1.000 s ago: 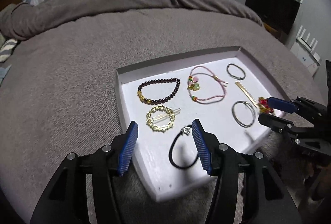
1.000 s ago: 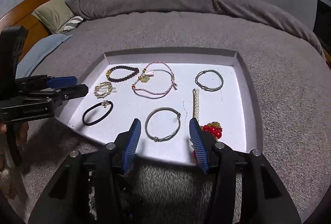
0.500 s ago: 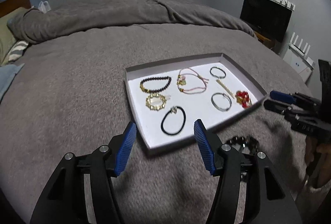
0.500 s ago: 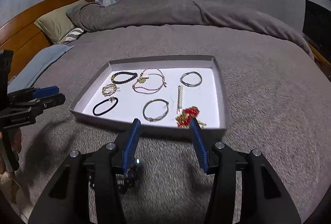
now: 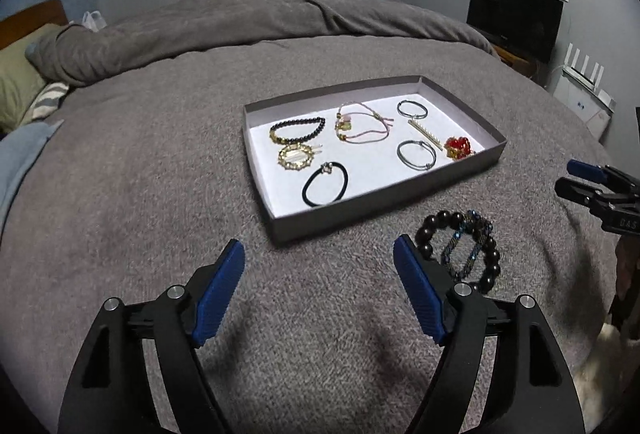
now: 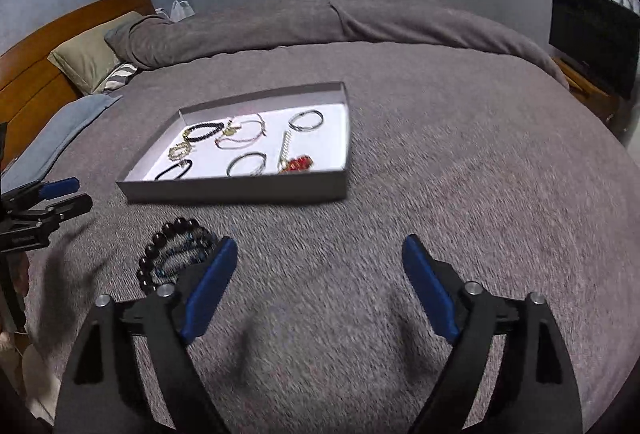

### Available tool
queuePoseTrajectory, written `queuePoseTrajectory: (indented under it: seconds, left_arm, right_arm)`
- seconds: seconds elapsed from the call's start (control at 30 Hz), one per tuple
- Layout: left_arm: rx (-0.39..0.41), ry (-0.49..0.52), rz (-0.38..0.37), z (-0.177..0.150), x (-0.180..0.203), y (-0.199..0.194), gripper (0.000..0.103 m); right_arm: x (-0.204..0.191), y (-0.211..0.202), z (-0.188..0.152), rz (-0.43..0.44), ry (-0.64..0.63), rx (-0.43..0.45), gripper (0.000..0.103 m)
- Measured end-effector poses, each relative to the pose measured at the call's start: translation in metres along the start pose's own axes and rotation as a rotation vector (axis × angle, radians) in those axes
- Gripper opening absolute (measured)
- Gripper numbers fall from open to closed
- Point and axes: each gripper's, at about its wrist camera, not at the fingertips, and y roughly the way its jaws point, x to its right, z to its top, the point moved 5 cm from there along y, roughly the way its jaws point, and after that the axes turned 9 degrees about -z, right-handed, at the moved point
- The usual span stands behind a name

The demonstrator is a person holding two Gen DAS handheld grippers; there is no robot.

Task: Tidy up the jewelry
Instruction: 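Move both open grippers back to the remaining bead bracelets, then grasp the large dark bead bracelet with the left gripper and lift it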

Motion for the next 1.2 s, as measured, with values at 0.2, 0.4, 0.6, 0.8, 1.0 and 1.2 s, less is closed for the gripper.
queuePoseTrajectory:
  seconds: [0.2,0.4,0.6,0.8,1.0,1.2]
  left_arm:
    - [0.006,-0.001,0.007,-0.006,0.005,-0.006,0.081]
    - [0.014,-0.001,-0.024,-0.013,0.018,-0.005,0.084]
    - [-0.038,0.015,-0.073,-0.027,0.039,0.015,0.084]
    - [-0.056,0.02,-0.128,-0.027,0.057,0.032,0.083]
    - [-0.068,0.024,-0.145,-0.019,0.066,0.046,0.06]
    - [-0.079,0.003,-0.145,-0.009,0.065,0.063,0.039]
  right_arm:
    - [0.006,-0.001,-0.013,0.001,0.022,-0.005,0.098]
    - [-0.001,0.0,-0.02,0.019,0.025,-0.005,0.098]
    - [-0.004,0.003,-0.026,0.023,0.014,-0.006,0.098]
    - [-0.001,0.005,-0.029,0.034,0.015,-0.005,0.098]
    - [0.003,0.007,-0.031,0.039,0.016,0.0,0.098]
    - [0.0,0.006,-0.031,0.062,0.008,0.006,0.098]
